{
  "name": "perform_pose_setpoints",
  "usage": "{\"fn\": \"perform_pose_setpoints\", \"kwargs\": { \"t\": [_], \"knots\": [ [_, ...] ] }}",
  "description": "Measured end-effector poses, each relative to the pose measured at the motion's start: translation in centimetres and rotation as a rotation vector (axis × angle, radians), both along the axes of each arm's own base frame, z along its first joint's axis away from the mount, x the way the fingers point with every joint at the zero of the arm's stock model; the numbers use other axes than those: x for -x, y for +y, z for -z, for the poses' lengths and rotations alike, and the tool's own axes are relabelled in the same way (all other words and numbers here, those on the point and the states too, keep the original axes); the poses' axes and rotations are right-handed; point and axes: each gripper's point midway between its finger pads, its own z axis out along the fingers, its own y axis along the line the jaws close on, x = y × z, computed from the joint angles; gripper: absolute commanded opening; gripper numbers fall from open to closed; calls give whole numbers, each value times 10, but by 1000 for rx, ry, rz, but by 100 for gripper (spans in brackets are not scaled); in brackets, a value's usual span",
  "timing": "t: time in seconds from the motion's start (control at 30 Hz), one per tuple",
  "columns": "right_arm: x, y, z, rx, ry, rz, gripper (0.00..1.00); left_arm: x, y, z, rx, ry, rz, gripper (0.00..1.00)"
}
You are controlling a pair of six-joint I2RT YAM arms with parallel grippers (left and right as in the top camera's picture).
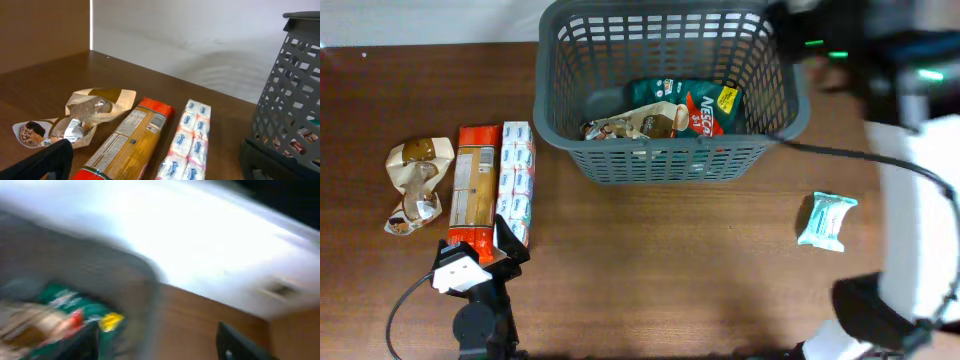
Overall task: Pack container
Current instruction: 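Carry the bread-roll bag into the basket and release it, then grasp the mint-green wipes packet with the right gripper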
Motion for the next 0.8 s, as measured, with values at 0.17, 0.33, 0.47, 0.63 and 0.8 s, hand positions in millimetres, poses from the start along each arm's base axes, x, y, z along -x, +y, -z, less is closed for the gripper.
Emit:
{"fn": "perform_pose_setpoints", "kwargs": {
  "t": [0.17,0.33,0.47,0.63,0.8],
  "knots": [
    [17,-139,65,-123,137,321,73,0,0,0,0,0,0,99],
    [63,-178,219,-429,561,460,70,0,0,0,0,0,0,99],
    [96,-153,295,-599,778,476,64,0,0,0,0,-1,0,99],
    [116,-130,348,-676,882,477,62,0,0,0,0,-1,0,99],
    [130,-133,380,-650,910,539,67,0,0,0,0,0,0,99]
  ]
}}
